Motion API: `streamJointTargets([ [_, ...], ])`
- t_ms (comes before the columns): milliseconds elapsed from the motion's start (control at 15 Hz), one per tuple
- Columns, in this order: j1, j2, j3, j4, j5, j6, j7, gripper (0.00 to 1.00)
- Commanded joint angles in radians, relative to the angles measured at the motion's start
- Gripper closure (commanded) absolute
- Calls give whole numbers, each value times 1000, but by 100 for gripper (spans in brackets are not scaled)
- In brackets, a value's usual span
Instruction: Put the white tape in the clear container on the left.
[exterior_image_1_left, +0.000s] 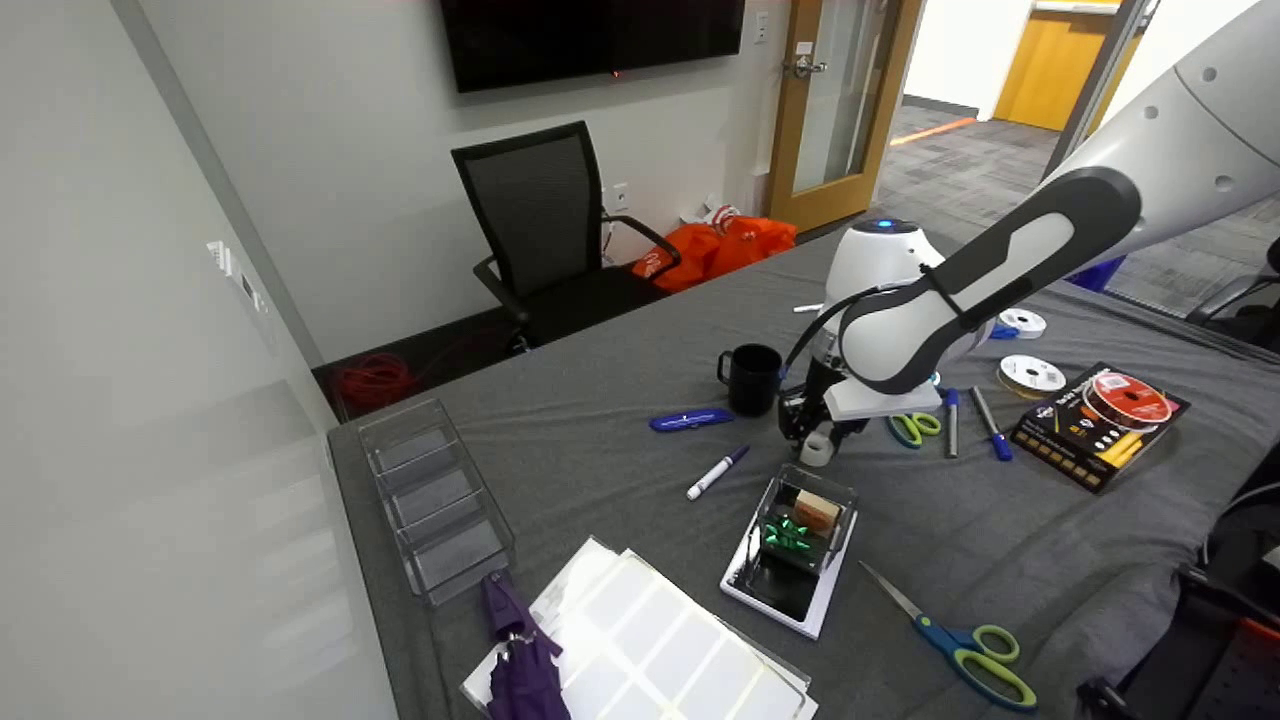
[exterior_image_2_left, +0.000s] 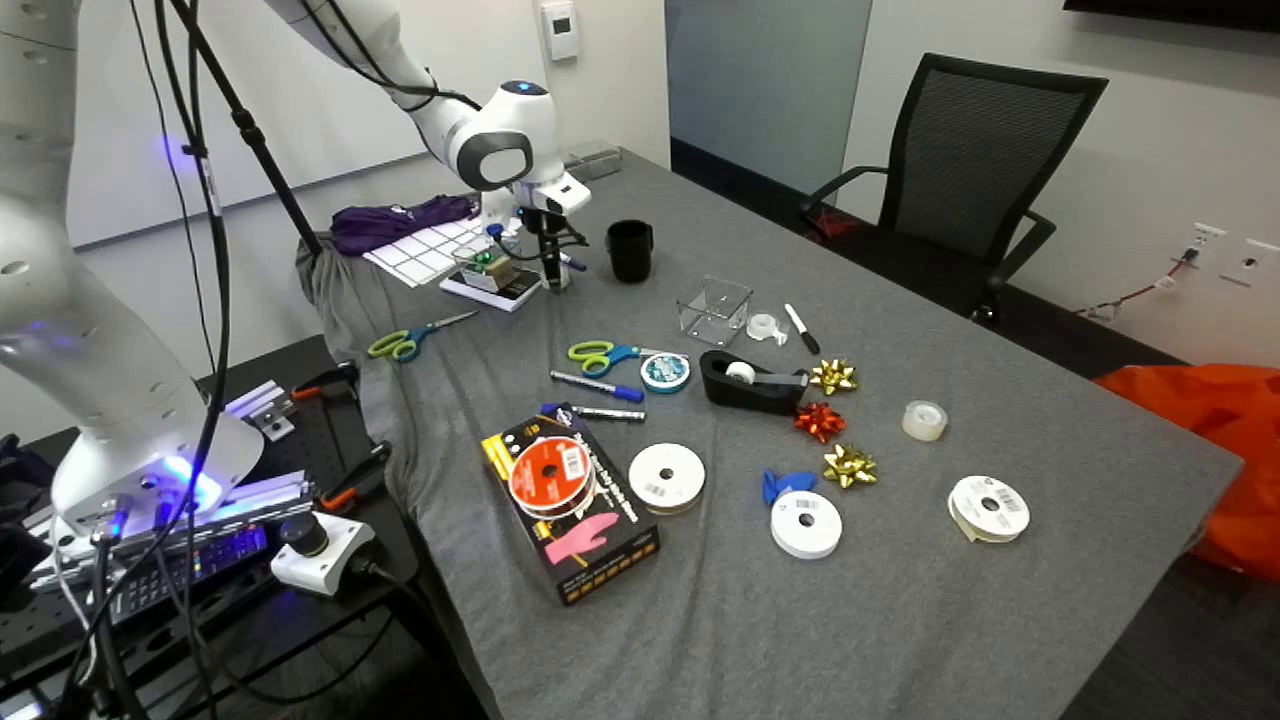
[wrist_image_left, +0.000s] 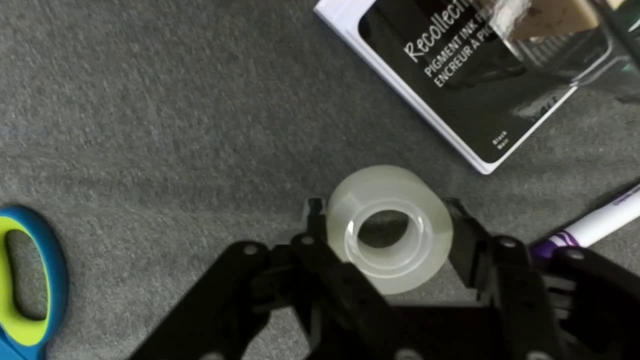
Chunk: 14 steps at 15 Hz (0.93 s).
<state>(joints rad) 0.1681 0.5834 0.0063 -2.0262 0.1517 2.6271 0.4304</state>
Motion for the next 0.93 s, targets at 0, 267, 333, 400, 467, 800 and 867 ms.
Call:
streamJointTargets([
  [0,-9,-42,11,-25,9,-71,-28,67],
  [267,-9,-57,9,-14,3,-185,-23,67],
  [333,-10,-60,10,-13,5,-199,-23,67],
  [400,-10,-64,10,-12,5,-208,-22,67],
  [467,-10,-66,11,-11,7,-213,-21,67],
  [800,13,-61,-12,-4,-17,-214,28,67],
  [867,40,-56,-38,5,-59,-235,67,67],
])
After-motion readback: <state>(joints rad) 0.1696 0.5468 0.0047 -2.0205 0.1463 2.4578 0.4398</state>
